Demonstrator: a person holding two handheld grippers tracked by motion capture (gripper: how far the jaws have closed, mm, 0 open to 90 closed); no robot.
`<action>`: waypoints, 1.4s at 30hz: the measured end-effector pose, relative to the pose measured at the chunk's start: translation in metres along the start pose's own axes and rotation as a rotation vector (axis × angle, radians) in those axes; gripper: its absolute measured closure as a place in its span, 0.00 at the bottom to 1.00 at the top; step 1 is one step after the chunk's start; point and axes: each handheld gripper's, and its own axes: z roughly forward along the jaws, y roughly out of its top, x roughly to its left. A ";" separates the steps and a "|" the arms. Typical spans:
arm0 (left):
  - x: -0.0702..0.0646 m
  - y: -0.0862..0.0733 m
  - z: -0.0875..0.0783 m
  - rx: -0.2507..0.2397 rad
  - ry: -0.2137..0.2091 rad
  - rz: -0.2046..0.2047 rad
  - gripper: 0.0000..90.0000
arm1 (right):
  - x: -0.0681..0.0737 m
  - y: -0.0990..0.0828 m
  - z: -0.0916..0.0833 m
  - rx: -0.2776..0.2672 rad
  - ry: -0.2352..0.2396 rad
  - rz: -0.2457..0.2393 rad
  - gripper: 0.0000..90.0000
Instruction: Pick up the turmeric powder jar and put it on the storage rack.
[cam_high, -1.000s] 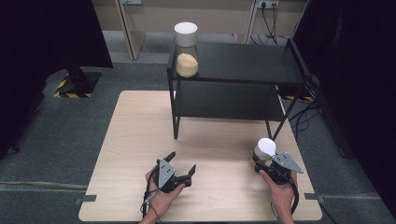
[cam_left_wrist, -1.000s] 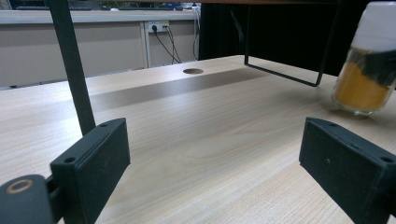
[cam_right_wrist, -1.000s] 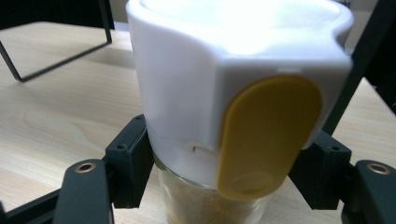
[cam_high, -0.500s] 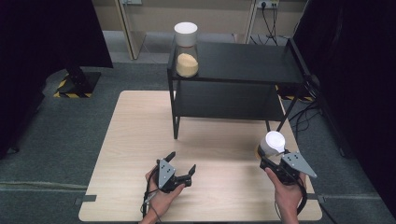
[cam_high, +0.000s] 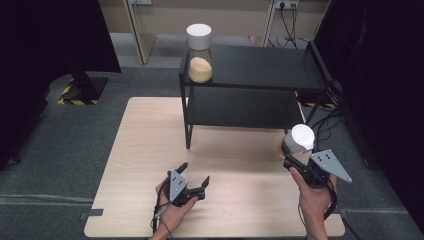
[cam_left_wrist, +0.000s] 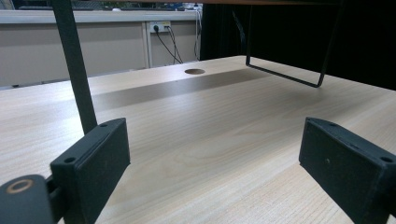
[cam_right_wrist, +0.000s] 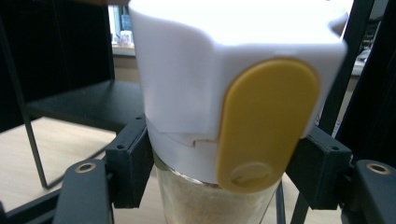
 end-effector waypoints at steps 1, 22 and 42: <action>0.000 0.000 0.000 0.000 0.000 0.000 0.09 | 0.000 0.003 0.001 -0.005 0.000 0.006 0.34; 0.000 0.000 0.000 0.002 0.000 0.000 0.09 | -0.001 0.057 0.011 -0.078 -0.026 0.013 0.34; 0.000 0.000 0.000 0.002 -0.001 -0.001 0.09 | -0.001 0.107 0.028 -0.128 -0.043 0.015 0.34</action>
